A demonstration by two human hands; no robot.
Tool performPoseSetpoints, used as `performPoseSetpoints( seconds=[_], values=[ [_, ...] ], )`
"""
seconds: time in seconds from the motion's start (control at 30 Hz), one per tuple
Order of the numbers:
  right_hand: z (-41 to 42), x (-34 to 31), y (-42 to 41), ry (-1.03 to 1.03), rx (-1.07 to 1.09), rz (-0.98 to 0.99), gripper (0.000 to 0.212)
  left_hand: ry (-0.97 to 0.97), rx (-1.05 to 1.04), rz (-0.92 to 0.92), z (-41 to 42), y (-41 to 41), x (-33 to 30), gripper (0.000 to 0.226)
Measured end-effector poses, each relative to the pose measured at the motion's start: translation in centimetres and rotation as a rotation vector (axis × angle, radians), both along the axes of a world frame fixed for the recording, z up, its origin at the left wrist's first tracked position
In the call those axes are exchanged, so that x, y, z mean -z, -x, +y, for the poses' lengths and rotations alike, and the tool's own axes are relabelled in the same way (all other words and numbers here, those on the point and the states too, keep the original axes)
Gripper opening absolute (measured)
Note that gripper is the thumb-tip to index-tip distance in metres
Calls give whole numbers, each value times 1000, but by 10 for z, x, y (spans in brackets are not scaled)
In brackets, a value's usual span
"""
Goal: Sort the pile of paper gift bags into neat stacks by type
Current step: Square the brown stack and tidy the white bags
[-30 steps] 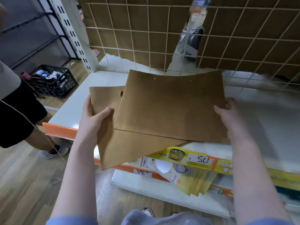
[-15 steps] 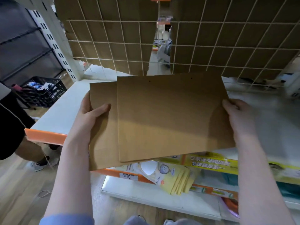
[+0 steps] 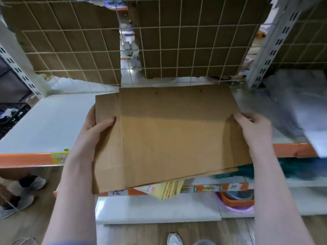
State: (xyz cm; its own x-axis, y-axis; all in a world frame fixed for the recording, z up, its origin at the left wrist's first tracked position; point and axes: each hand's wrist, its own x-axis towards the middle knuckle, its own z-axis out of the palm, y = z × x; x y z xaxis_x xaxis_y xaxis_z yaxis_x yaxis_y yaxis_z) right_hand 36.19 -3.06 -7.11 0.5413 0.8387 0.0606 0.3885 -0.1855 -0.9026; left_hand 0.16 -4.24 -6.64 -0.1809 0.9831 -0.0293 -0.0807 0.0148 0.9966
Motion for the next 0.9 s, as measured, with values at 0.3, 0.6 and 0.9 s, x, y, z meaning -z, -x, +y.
performPoseSetpoints(
  seconds=[0.3, 0.6, 0.9],
  values=[
    [-113, 5, -25, 74, 194, 1, 27, -9, 164, -26, -33, -42, 20, 42],
    [-189, 0, -85, 69, 271, 104, 30, -68, 309, 56, -57, -123, 12, 58],
    [-247, 4, -244, 54, 409, 116, 32, -48, 349, 83, -93, -294, 8, 47]
  ],
)
